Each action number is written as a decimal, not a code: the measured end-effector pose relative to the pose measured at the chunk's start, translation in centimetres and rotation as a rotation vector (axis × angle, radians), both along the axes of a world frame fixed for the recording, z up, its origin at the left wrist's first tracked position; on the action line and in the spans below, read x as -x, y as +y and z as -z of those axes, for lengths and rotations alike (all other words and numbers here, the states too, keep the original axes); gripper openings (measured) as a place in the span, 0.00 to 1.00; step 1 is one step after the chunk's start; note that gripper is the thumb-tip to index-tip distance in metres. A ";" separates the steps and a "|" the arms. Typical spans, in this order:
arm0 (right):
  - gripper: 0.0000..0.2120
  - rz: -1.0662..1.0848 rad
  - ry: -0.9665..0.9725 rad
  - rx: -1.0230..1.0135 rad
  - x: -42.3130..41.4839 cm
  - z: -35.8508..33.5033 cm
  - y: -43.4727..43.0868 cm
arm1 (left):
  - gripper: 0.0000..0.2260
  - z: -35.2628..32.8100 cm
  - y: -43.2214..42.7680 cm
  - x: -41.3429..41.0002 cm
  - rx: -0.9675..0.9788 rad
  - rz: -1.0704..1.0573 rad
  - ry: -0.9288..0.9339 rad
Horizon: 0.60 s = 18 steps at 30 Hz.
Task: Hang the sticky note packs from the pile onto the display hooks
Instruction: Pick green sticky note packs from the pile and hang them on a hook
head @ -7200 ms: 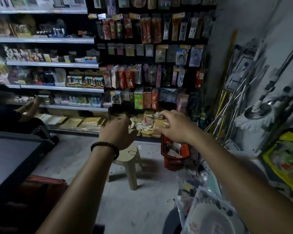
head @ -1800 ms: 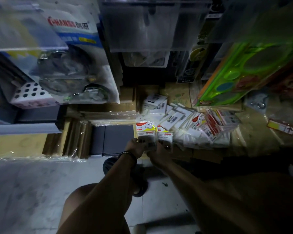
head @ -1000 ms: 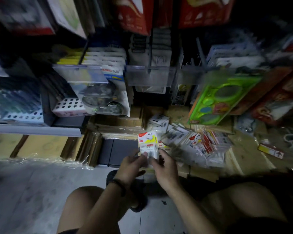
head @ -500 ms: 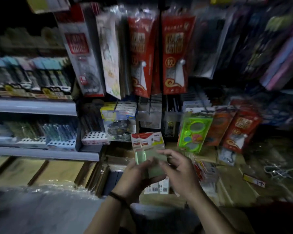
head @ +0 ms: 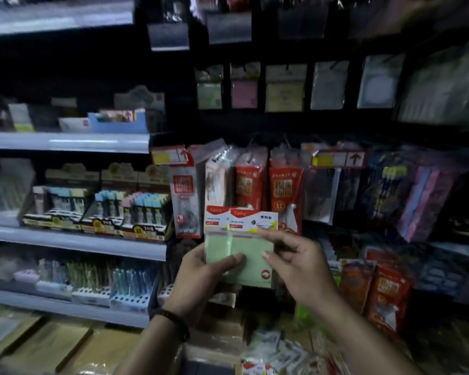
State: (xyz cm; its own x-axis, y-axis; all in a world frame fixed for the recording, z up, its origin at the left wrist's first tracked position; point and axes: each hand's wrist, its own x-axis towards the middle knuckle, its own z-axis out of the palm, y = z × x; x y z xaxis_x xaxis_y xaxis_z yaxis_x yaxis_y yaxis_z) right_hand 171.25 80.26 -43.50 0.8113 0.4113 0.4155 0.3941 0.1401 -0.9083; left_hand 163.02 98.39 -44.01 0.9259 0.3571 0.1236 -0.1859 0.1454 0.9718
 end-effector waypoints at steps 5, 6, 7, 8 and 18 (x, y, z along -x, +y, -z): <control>0.20 0.007 -0.062 -0.093 0.4 -4.1 3.2 | 0.16 -4.4 2.1 0.2 -0.057 -0.060 -0.068; 0.20 0.006 -0.072 -0.103 0.3 -5.0 3.8 | 0.17 -5.3 2.5 0.3 -0.088 -0.074 -0.087; 0.20 0.001 -0.083 -0.109 -0.1 -6.0 4.4 | 0.19 -6.2 3.2 0.3 -0.124 -0.099 -0.109; 0.20 -0.007 -0.095 -0.114 -0.4 -7.2 4.9 | 0.20 -7.3 3.8 0.4 -0.157 -0.135 -0.128; 0.21 0.162 -0.390 -0.130 -7.9 -20.0 13.0 | 0.20 -18.4 13.3 -1.4 -0.458 -0.459 -0.229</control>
